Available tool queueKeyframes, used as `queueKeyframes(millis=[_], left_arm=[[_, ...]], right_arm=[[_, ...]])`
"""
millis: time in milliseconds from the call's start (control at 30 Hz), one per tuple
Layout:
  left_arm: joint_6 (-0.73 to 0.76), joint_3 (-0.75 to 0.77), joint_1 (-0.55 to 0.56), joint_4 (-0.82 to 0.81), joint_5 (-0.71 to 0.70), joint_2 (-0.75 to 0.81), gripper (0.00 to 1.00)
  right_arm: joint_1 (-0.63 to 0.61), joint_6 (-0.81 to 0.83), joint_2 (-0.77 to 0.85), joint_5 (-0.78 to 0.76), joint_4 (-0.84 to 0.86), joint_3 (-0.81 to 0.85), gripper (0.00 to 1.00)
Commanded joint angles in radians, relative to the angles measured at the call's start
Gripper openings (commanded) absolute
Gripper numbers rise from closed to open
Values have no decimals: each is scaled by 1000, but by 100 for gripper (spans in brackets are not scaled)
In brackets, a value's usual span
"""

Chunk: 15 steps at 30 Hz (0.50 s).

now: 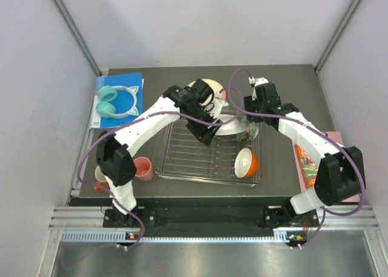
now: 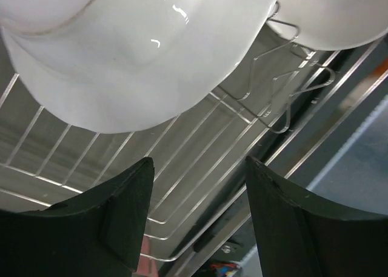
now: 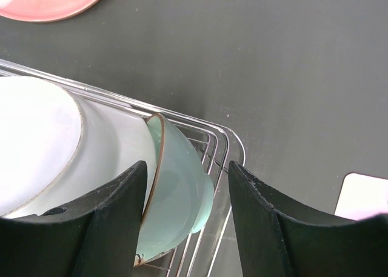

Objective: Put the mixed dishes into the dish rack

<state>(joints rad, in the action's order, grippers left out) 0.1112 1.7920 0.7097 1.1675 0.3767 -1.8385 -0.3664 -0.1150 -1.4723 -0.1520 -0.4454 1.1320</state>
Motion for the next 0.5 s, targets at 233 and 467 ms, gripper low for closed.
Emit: queueKeyframes(millis=[233,467], left_arm=[[217,-313,129,-546,-647,263,68],[266,-358,145,-661,-703,248,69]], right_arm=[[4,-9,40,6,1,-18,57],[3,-29,44,29,13,-31,55]])
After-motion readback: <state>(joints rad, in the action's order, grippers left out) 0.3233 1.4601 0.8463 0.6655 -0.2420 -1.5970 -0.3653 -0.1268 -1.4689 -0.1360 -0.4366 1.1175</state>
